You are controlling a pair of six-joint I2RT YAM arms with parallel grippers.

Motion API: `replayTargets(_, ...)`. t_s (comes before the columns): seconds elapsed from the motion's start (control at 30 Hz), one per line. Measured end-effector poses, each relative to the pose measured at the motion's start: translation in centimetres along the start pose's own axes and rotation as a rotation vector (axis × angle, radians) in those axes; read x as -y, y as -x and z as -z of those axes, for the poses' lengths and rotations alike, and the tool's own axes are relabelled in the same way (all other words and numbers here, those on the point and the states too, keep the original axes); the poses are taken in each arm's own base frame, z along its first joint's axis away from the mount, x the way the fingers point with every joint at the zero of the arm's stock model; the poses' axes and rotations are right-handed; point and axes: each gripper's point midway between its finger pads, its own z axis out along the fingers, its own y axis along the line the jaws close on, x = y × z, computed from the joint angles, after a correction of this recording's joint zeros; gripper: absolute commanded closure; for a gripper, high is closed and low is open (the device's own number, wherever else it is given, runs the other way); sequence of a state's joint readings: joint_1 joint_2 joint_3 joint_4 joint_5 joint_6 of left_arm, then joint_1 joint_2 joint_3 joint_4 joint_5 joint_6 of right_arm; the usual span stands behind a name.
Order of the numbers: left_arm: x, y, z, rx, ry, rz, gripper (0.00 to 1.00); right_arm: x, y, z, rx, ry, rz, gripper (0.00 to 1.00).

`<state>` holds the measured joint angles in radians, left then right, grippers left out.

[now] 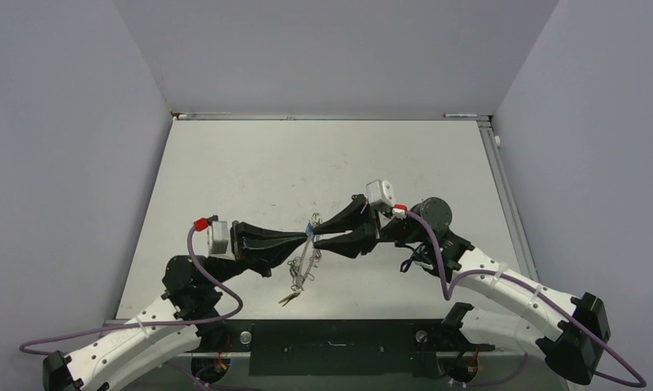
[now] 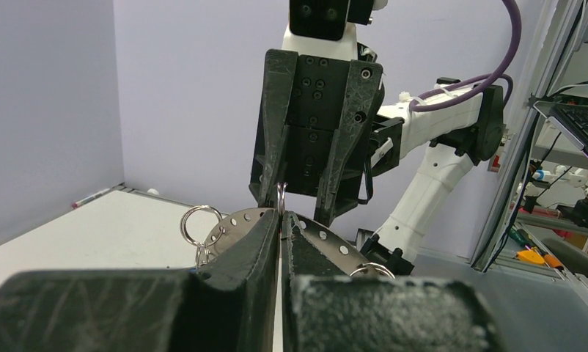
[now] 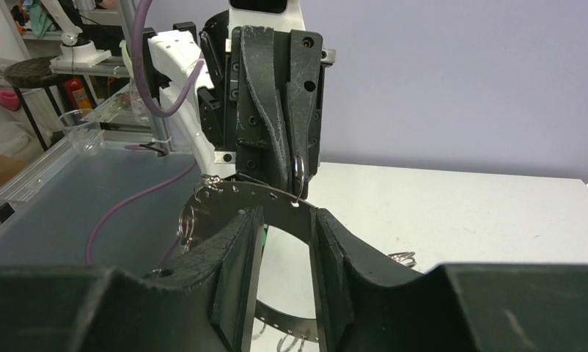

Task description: Put the keys on the keyring

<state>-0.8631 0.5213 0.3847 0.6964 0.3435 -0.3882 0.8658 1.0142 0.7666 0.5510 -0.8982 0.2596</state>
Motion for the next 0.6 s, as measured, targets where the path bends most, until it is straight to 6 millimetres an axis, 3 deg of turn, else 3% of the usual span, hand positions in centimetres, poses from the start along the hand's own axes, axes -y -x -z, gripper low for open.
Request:
replayTargets(0.27,-0.1,-0.7,0.2,-0.005,-0.001,0.008,1.00,0.1,1.3,-0.5,0.038,0.004,0.026,0.72)
replayTargets(0.6,0.1,-0.3,0.1,0.018,-0.010,0.013,1.00,0.3,0.7,-1.1,0.031,0.009,0.011,0.80)
